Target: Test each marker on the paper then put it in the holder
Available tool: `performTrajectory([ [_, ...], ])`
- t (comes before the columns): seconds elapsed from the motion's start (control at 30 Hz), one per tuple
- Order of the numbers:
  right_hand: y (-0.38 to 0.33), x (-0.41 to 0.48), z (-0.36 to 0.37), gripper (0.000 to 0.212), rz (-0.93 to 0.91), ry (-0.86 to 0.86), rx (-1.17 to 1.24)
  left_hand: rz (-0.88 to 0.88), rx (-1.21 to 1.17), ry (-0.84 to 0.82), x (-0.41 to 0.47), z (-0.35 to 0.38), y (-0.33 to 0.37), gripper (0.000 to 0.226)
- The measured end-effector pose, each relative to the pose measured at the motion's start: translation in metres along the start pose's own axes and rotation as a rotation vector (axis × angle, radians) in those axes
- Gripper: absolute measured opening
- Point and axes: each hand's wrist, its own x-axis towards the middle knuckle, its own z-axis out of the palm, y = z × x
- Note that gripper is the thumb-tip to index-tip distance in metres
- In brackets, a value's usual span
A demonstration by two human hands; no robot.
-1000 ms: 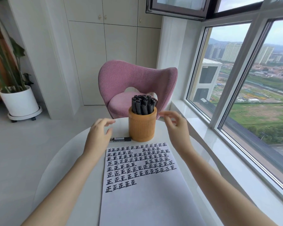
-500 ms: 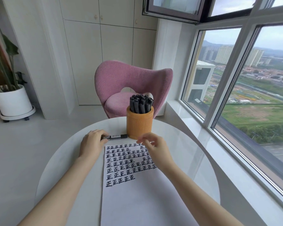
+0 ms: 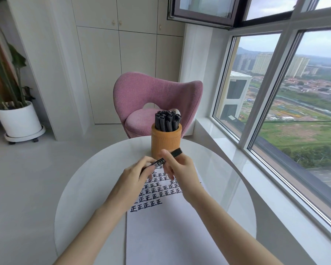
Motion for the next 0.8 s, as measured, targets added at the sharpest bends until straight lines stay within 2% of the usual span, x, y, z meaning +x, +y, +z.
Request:
performTrajectory([
  [0.1,-0.002,-0.008,0.000,0.027,0.006,0.012,0.002,-0.047,0.026,-0.025,-0.009,0.005,0.002,0.012],
  [0.27,-0.003,-0.020,-0.001,0.027,-0.009,-0.018,-0.003,-0.057,0.096,-0.035,-0.017,0.005,0.009,0.020],
  [0.5,-0.005,-0.028,-0.002,0.029,-0.005,-0.028,0.027,-0.091,-0.120,-0.085,-0.025,0.003,0.017,0.025],
  [0.6,-0.003,-0.030,-0.002,0.028,-0.006,-0.042,0.017,-0.144,-0.272,-0.076,-0.026,0.001,0.013,0.021],
  [0.73,-0.001,-0.034,-0.002,0.023,0.007,-0.072,0.037,-0.115,-0.248,-0.104,-0.029,0.000,0.010,0.021],
  [0.8,-0.001,-0.037,-0.002,0.028,0.031,-0.123,0.079,-0.100,-0.234,-0.098,-0.029,0.000,0.008,0.018],
])
